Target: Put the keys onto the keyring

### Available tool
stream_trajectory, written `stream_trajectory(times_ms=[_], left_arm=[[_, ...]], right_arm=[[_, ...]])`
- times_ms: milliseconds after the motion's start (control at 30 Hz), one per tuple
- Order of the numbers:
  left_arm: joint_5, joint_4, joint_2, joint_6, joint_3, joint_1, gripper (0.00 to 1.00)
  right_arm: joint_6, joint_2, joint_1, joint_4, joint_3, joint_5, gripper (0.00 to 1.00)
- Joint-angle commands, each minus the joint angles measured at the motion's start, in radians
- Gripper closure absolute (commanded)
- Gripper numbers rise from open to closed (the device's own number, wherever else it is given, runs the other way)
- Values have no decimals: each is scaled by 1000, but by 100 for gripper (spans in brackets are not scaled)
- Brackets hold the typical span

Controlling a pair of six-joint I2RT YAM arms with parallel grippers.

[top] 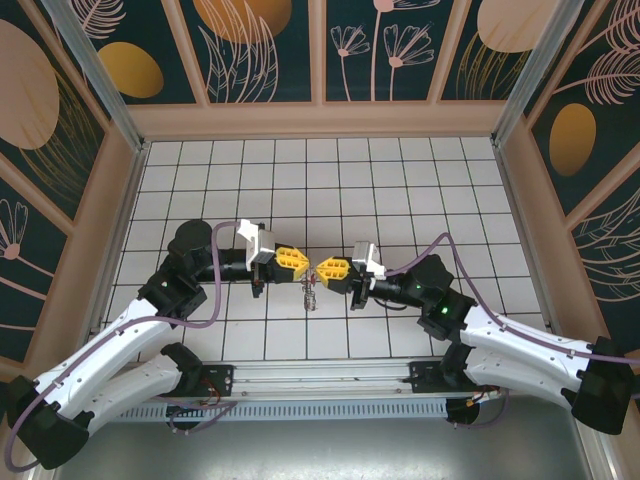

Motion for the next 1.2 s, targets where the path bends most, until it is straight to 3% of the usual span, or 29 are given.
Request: stream_trajectory(times_ms=[0, 633, 833, 1167], left_arm=[[19, 5, 3, 24, 9, -3, 100], [-25, -58, 8, 57, 30, -3, 100], [-181, -140, 16, 42, 17, -3, 100], [-490, -272, 126, -148, -40, -3, 100]], right_arm=[[17, 9, 6, 49, 36, 0, 100], [42, -13, -24, -35, 20, 77, 100], [94, -57, -65, -162, -2, 180, 100], [290, -37, -176, -273, -86, 299, 100]])
